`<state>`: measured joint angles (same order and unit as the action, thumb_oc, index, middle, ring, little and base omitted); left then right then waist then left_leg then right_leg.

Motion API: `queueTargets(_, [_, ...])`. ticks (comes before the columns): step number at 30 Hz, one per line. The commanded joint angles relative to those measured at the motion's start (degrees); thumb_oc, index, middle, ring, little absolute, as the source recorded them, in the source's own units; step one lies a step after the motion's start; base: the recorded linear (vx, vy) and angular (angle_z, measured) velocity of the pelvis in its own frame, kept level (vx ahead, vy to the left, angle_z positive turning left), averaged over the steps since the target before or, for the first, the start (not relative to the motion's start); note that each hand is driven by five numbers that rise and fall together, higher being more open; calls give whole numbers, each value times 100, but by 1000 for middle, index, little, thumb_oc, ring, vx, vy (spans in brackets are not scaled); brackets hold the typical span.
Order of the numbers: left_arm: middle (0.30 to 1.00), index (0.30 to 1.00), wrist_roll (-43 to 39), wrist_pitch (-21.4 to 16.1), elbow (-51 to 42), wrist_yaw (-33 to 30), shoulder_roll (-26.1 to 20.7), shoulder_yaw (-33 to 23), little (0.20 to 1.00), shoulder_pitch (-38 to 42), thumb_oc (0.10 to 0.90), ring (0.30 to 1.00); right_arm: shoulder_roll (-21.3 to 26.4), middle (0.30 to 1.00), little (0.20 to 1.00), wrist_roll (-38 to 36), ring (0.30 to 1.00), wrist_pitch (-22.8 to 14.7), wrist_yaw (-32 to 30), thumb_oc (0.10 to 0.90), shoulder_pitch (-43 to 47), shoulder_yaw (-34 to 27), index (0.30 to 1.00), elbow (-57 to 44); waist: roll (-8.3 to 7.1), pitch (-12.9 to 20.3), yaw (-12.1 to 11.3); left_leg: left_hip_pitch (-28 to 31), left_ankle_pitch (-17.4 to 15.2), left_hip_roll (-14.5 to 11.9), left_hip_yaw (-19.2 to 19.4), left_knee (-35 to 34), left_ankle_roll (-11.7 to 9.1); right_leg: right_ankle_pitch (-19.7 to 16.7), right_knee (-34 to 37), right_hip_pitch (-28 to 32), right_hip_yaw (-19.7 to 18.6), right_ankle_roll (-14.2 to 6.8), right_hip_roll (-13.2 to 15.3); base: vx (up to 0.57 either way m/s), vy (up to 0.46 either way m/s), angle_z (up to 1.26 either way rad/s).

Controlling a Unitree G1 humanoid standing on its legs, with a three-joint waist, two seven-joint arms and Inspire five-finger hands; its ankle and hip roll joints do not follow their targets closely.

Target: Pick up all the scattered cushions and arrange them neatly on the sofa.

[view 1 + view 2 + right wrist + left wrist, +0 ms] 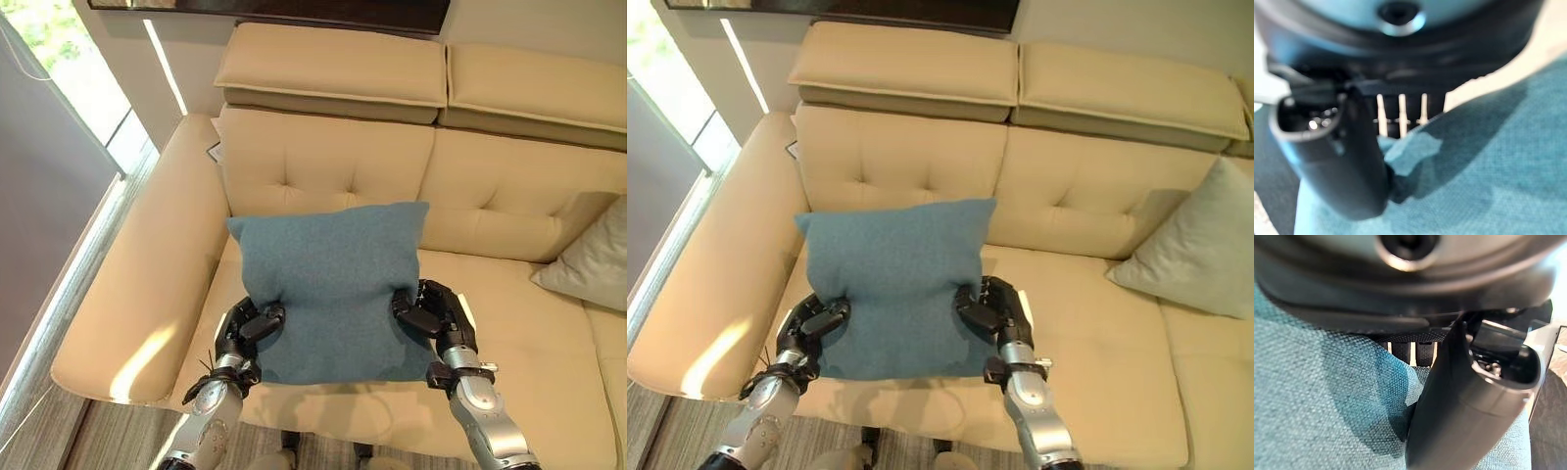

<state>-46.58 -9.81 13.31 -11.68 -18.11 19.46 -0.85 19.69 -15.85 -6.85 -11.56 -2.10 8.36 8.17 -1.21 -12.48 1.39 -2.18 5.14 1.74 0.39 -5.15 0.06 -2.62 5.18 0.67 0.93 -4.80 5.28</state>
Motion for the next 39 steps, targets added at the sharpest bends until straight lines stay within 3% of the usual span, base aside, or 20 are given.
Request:
queueTargets(1, [300,300,582,-698,-988,453,348,276,300,677,400,300,-101,300,300,288,300,-718,197,400,555,208,300,-777,-65,845,4,-76,-627,-227,242,61,-70,479,-483,-80,196,-354,107,-3,27,-7])
queueTargets(8, [300,300,1224,-789,-780,75,258,366,300,1380,400,300,-180,300,300,830,300,-777,-328,400,1078,286,300,-493,15,677,73,-476,-558,-252,334,15,-85,202,-203,-522,170,-403,134,-77,3,-12])
queueTargets(13, [300,300,1764,-953,-219,-431,224,608,300,2692,400,300,-309,300,300,1083,300,-868,-940,400,2232,562,300,-21,68,558,135,-1175,-342,-322,392,15,-158,-50,-18,-1193,133,-460,78,-126,-10,-14])
queueTargets(16, [300,300,1824,-1107,310,-744,265,825,300,3770,400,300,-296,300,300,1171,300,-916,-1397,400,3115,629,300,365,111,528,173,-1703,-152,-341,333,15,-325,-90,-18,-1658,183,-479,43,-123,-30,-5])
queueTargets(17, [300,300,1823,-1115,329,-743,269,824,300,3797,400,300,-293,300,300,1172,300,-923,-1401,400,3140,626,300,381,117,539,178,-1735,-146,-342,325,15,-326,-93,-18,-1686,190,-478,42,-79,-17,6])
queueTargets(23, [300,300,2132,-1280,1331,-1201,194,1219,300,5947,400,300,314,300,300,1595,300,-911,-2247,400,5135,766,300,1213,260,559,218,-2416,66,-256,186,15,-470,-201,-18,-2353,244,-480,94,-40,-7,8])
queueTargets(25, [300,300,2176,-1301,1489,-1247,186,1280,300,6230,400,300,425,300,300,1650,300,-891,-2319,400,5408,813,300,1355,271,570,213,-2488,107,-257,179,15,-482,-233,-18,-2439,246,-476,100,-16,-4,1])
queueTargets(26, [300,300,2444,-1322,1804,-1452,104,1408,300,6809,400,300,658,300,300,1830,300,-883,-2549,400,5964,933,300,1681,281,552,199,-2588,140,-250,188,15,-505,-251,-18,-2541,246,-491,112,0,0,0])
queueTargets(33, [300,300,2751,-1358,2449,-2088,131,1542,300,7816,400,300,1183,300,300,2438,300,-571,-3240,400,7367,1519,300,2555,262,468,137,-2878,204,-267,182,15,-544,-306,-18,-2881,224,-518,117,-4,-8,-1])
queueTargets(39, [300,300,2917,-1187,3103,-2184,100,1691,300,8326,400,300,1167,300,300,2478,300,-446,-3434,400,7850,1764,300,3067,253,393,157,-3135,307,-290,140,15,-577,-400,-18,-3154,225,-515,101,-28,-18,4])
